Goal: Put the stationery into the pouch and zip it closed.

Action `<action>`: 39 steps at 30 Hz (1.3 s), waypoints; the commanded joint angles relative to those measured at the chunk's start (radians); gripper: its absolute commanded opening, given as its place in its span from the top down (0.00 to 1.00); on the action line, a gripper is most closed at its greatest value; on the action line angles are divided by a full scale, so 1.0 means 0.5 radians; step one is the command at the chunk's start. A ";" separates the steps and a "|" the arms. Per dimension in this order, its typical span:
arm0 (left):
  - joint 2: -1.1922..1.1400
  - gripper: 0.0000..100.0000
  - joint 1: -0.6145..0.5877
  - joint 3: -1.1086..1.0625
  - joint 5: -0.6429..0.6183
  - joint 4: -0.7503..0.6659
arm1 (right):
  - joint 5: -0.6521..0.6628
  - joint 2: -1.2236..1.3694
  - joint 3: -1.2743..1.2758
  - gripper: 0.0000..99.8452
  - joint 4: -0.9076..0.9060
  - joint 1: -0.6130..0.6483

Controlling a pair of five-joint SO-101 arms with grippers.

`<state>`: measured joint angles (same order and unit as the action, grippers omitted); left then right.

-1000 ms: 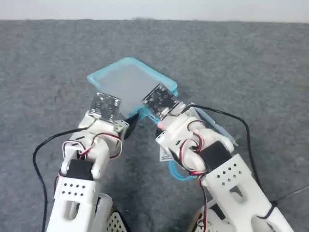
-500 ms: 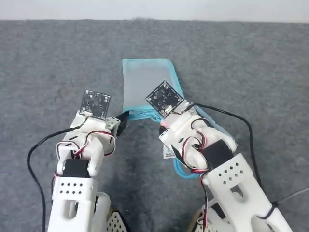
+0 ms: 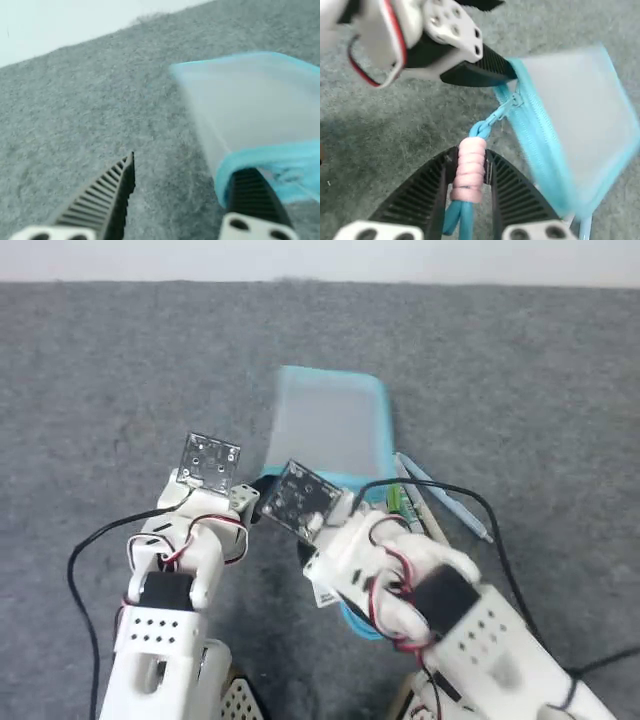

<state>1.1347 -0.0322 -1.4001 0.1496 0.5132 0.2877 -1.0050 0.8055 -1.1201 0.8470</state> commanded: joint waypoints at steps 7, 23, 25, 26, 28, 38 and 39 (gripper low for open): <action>-0.028 0.85 0.181 -0.137 0.003 -0.356 | 0.095 -0.176 -0.034 0.99 -0.069 0.063; -0.009 0.99 -0.233 -0.106 -0.166 -0.387 | 0.150 0.054 -0.068 0.99 0.044 -0.597; -0.009 0.99 -0.279 -0.106 -0.175 -0.368 | 0.150 0.226 -0.114 0.99 0.072 -0.689; -0.009 0.99 -0.288 -0.103 -0.175 -0.353 | 0.150 0.318 -0.144 0.99 0.078 -0.729; -0.009 0.99 -0.292 -0.109 -0.172 -0.344 | 0.147 0.483 -0.212 0.99 0.087 -0.796; -0.012 0.99 -0.368 -0.103 -0.184 -0.347 | 0.141 0.901 -0.417 0.99 -0.029 -0.876; -0.012 0.99 -0.371 -0.103 -0.184 -0.347 | 0.141 0.901 -0.442 0.98 -0.094 -0.861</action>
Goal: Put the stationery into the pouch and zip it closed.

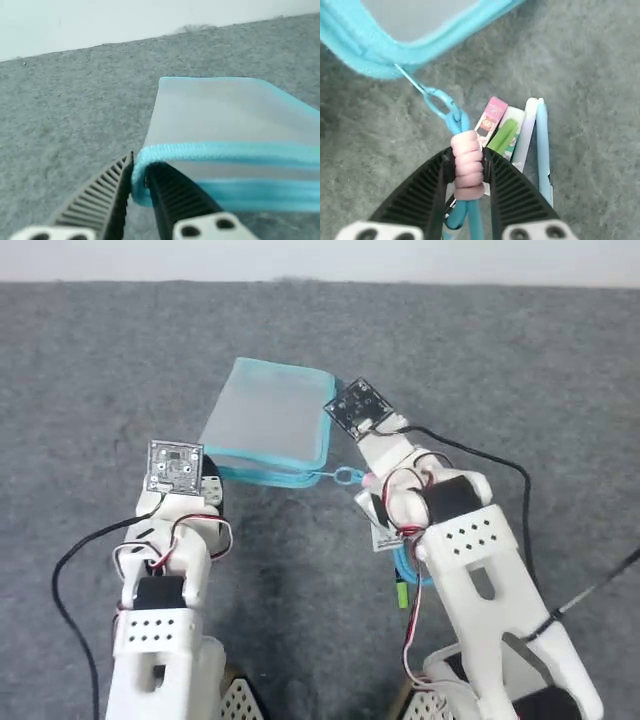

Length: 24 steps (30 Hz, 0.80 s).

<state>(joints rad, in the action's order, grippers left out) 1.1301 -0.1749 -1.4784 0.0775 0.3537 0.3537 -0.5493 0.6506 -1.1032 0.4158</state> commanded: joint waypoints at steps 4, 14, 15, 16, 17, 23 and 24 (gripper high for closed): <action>-0.006 0.99 -0.089 0.054 -0.040 -0.028 | 0.012 0.011 -0.295 0.80 -0.502 -0.103; -0.012 0.99 -0.083 0.051 -0.040 -0.028 | 0.408 0.100 -0.245 0.79 -0.674 -0.667; -0.012 0.99 -0.083 0.048 -0.040 -0.028 | 0.436 0.155 -0.239 0.79 -0.631 -0.671; -0.012 0.99 -0.083 0.048 -0.040 -0.028 | 0.463 0.226 -0.239 0.79 -0.588 -0.689; -0.012 0.99 -0.083 0.044 -0.040 -0.028 | 0.485 0.308 -0.239 0.79 -0.520 -0.701; -0.012 0.99 -0.086 0.041 -0.040 -0.028 | 0.798 0.916 -0.288 0.79 -0.173 -0.753; -0.012 0.99 -0.086 0.041 -0.040 -0.028 | 0.832 1.002 -0.316 0.79 -0.155 -0.778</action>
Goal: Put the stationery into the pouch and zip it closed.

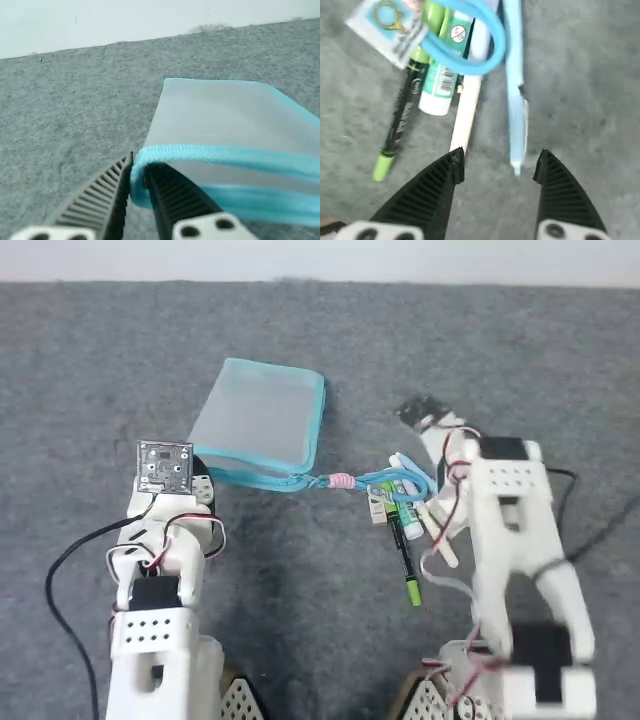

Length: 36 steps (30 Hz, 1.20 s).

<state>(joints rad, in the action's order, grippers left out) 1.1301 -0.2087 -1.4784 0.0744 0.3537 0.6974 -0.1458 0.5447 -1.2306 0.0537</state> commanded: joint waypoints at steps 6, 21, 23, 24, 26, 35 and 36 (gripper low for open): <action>-0.015 0.99 -0.009 0.041 -0.034 -0.028 | 0.178 0.569 -0.310 0.79 0.103 -0.210; -0.015 0.99 -0.006 0.038 -0.034 -0.028 | -0.043 0.763 -0.466 0.99 0.189 -0.269; -0.012 0.99 -0.006 0.020 -0.034 -0.037 | -0.080 0.738 -0.512 0.99 0.112 -0.259; -0.003 0.99 -0.006 0.011 -0.034 -0.040 | -0.095 0.698 -0.525 0.99 0.066 -0.253; -0.003 0.99 -0.003 0.011 -0.034 -0.040 | -0.135 0.569 -0.531 0.99 -0.017 -0.250; -0.012 0.99 0.080 0.011 -0.034 -0.037 | -0.298 -0.428 -0.519 0.99 -0.542 -0.247; -0.012 0.99 0.080 0.011 -0.034 -0.037 | -0.310 -0.532 -0.519 0.99 -0.588 -0.247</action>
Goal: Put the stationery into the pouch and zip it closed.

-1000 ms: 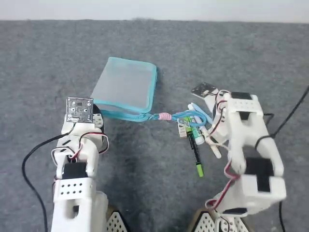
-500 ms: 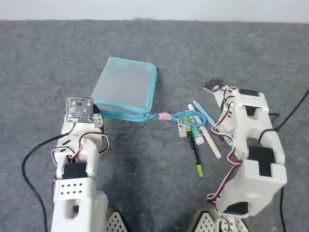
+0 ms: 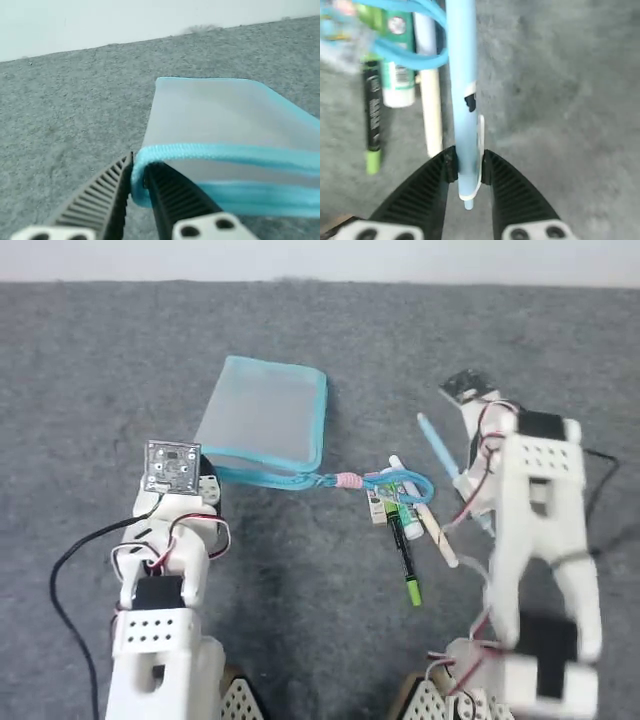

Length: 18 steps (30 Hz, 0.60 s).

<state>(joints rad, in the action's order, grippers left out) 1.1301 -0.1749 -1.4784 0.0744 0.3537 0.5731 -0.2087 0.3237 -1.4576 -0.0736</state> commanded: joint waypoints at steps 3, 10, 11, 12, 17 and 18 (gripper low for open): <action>-0.012 0.99 0.012 0.008 -0.034 -0.037 | -0.052 -0.674 -0.074 0.99 -0.311 0.115; -0.012 0.99 0.015 0.008 -0.034 -0.037 | -0.117 -0.968 -0.074 0.99 -0.594 0.977; -0.012 0.99 0.015 0.008 -0.034 -0.037 | -0.190 -0.965 -0.074 0.99 -0.594 1.076; -0.012 0.99 0.015 0.008 -0.034 -0.037 | -0.252 -0.953 -0.074 0.99 -0.594 1.158; -0.012 0.99 0.043 0.008 -0.034 -0.031 | -0.359 -0.747 -0.077 0.99 -0.539 1.441; -0.012 0.99 0.058 0.008 -0.034 -0.031 | -0.362 -0.698 -0.080 0.99 -0.517 1.447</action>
<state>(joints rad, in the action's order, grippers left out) 1.1301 -0.1688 -1.4784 0.0744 0.3537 0.4166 -0.6199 0.3237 -1.7338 0.6091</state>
